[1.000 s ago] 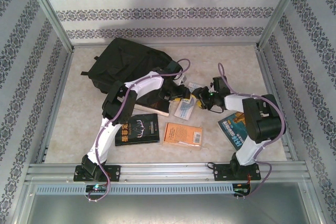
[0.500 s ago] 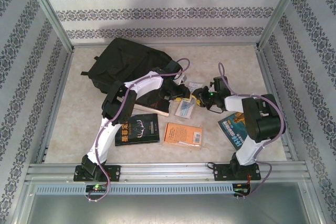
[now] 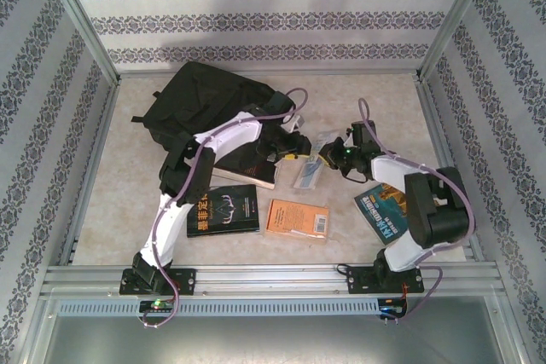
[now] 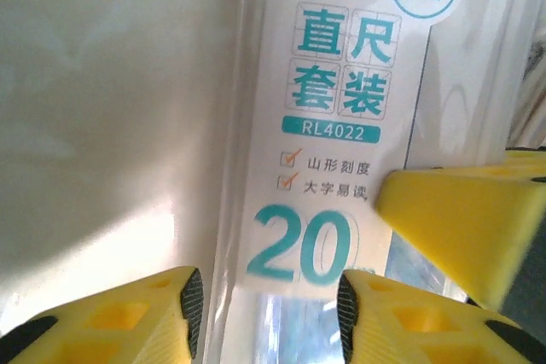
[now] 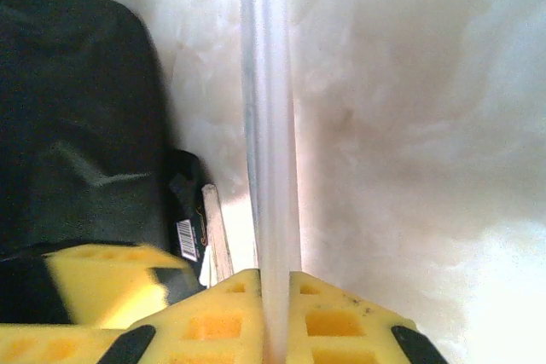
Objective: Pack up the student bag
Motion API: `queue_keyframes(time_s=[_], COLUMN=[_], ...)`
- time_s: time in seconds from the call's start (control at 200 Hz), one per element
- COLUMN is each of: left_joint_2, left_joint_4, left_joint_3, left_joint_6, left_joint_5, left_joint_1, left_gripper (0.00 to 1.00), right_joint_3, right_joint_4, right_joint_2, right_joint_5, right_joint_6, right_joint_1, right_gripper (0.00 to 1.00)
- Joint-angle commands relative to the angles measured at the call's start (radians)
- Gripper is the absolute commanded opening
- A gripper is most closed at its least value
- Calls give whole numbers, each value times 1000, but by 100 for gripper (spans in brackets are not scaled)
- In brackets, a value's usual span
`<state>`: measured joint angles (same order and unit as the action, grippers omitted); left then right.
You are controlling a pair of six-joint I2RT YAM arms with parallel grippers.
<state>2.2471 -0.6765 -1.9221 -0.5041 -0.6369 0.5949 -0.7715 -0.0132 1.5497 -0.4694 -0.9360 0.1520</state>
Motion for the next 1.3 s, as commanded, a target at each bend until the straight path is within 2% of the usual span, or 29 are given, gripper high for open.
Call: queue_keyframes(time_s=[0.0, 0.185, 0.325, 0.465, 0.615, 0.685, 0.904, 1.129, 1.294], left_joint_2=[-111, -133, -124, -46, 5, 0, -80, -104, -106], left_joint_4=[-146, -316, -350, -415, -463, -466, -404, -354, -326], left_joint_3=[-115, -254, -288, -373, -386, -359, -173, -85, -59], left_joint_6=[109, 243, 251, 306, 363, 390, 485, 490, 480], left_joint_5=[60, 237, 360, 405, 501, 479, 280, 256, 281], left_joint_1=[-11, -52, -120, -131, -132, -132, -136, -141, -152], left_gripper=[57, 61, 63, 67, 64, 62, 62, 57, 44], right_joint_3=[-42, -82, -163, -220, -243, -244, -217, -189, -174], right_joint_4=[151, 187, 233, 250, 254, 259, 258, 228, 216], right_joint_2=[-51, -67, -46, -14, 5, 3, 7, 30, 33], right_joint_5=[77, 57, 54, 40, 8, 1, -10, -38, -44], right_joint_6=[100, 145, 185, 188, 181, 182, 194, 184, 178], right_joint_1=[-10, 10, 47, 61, 66, 65, 59, 55, 51], right_gripper=[0, 0, 0, 0, 0, 0, 0, 0, 0])
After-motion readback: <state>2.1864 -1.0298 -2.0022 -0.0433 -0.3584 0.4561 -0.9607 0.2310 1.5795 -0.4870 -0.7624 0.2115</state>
